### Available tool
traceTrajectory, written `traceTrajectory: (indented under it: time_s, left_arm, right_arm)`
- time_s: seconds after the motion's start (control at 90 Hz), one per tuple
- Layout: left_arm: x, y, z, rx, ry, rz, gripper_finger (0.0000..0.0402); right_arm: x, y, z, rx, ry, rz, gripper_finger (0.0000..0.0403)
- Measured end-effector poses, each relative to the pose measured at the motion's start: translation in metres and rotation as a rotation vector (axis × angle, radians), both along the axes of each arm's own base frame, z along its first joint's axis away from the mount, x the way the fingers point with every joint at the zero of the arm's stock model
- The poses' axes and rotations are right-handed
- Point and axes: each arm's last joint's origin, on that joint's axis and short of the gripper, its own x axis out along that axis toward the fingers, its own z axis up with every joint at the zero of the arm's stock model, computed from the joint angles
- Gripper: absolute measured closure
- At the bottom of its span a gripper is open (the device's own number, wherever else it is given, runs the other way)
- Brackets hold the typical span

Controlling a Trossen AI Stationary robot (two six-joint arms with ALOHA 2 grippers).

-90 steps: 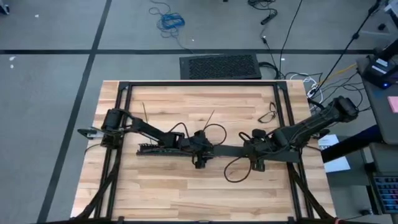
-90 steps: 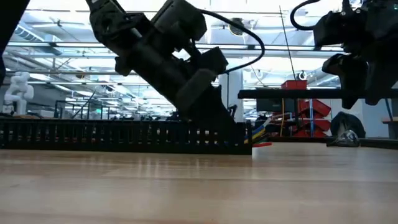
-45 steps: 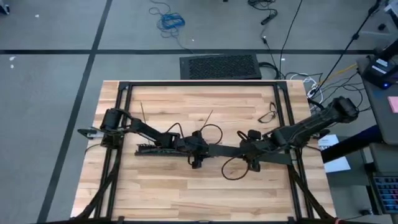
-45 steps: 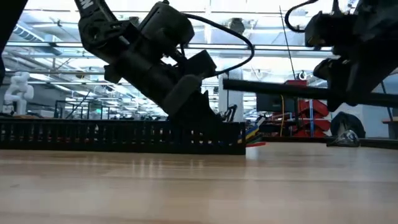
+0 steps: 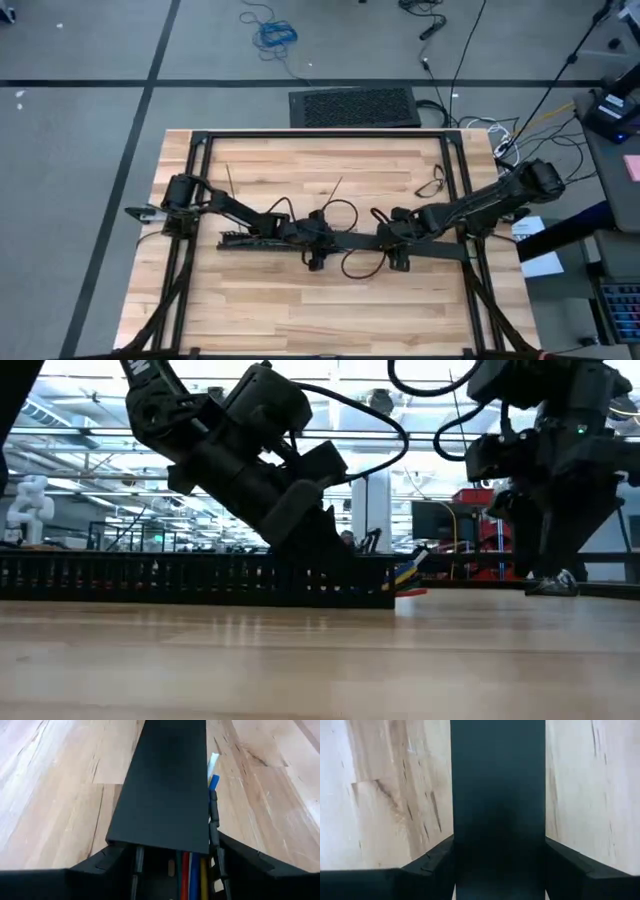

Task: Ziptie cables
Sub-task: Close the black cable duct

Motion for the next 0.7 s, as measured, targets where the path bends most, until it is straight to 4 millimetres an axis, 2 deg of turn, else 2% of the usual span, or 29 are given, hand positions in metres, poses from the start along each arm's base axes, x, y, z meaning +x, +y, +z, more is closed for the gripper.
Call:
traceTrajectory:
  time_s: [0.211,0.467,0.7]
  left_arm:
    - [0.000,0.000,-0.001,-0.002,0.003,-0.003,0.0159]
    - [-0.002,-0.001,-0.003,0.004,0.028,-0.034,0.0159]
    - [-0.002,-0.001,-0.003,0.004,0.029,-0.038,0.0159]
  right_arm:
    - [0.003,-0.003,0.000,0.012,0.027,0.015,0.0182]
    - [0.009,-0.002,0.024,-0.025,-0.007,0.060,0.0182]
    - [0.008,-0.002,0.023,-0.028,0.007,0.061,0.0182]
